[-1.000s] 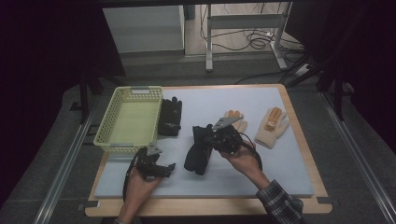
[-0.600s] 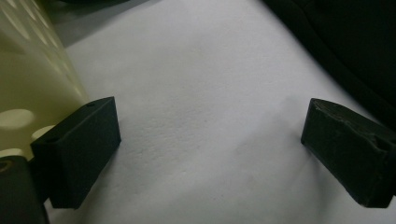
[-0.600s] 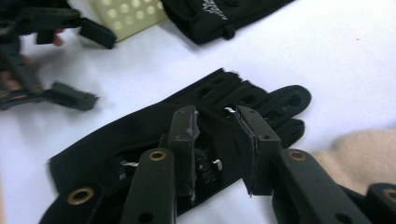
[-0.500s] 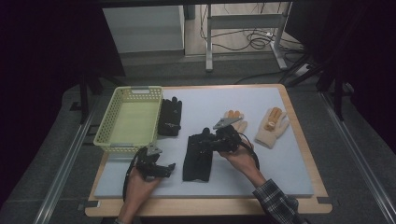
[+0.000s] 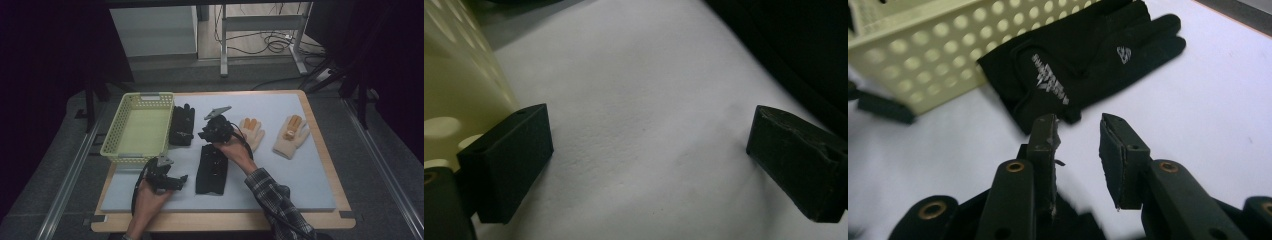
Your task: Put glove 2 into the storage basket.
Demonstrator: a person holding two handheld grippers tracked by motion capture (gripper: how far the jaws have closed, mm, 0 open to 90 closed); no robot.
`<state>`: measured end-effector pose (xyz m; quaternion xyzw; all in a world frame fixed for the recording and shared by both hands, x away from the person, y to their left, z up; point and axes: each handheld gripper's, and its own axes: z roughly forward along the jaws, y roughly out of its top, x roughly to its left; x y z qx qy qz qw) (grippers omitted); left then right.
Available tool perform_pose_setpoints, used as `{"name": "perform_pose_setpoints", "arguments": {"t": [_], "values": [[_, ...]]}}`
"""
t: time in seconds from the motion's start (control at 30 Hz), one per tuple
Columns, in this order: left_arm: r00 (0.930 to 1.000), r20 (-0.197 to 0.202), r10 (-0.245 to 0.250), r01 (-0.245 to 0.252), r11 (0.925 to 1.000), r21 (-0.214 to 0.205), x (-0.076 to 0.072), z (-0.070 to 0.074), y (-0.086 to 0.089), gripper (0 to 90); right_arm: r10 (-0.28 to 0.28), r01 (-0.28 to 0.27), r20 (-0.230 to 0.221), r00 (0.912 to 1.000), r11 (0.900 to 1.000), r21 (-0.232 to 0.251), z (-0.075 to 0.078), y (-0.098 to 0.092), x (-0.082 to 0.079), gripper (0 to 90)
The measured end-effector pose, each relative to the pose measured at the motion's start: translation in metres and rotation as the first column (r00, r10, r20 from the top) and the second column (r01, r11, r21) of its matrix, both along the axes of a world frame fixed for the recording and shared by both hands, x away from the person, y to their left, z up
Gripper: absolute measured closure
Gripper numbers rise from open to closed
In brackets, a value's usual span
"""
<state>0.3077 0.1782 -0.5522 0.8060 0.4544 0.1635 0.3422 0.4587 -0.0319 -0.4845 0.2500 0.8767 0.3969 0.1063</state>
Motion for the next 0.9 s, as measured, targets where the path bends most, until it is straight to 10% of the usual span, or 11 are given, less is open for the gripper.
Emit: {"name": "perform_pose_setpoints", "arguments": {"t": [0.6,0.77,0.9], "values": [[1.0,0.0,0.0,0.0,1.0,-0.004,0.0,0.0,0.0,4.8,-0.018,0.015,-0.031,0.9994,0.9951,-0.098,-0.042,0.072,0.067,48.3],[1.0,0.001,0.001,-0.001,1.0,-0.004,0.0,0.0,0.0,4.8,-0.03,0.026,-0.044,0.9986,0.9946,-0.101,-0.047,0.078,0.064,80.6],[1.0,0.001,0.001,-0.001,1.0,-0.004,0.0,0.0,0.0,4.8,-0.051,0.046,-0.035,0.9981,0.99,-0.134,-0.044,0.08,0.059,87.0]]}}
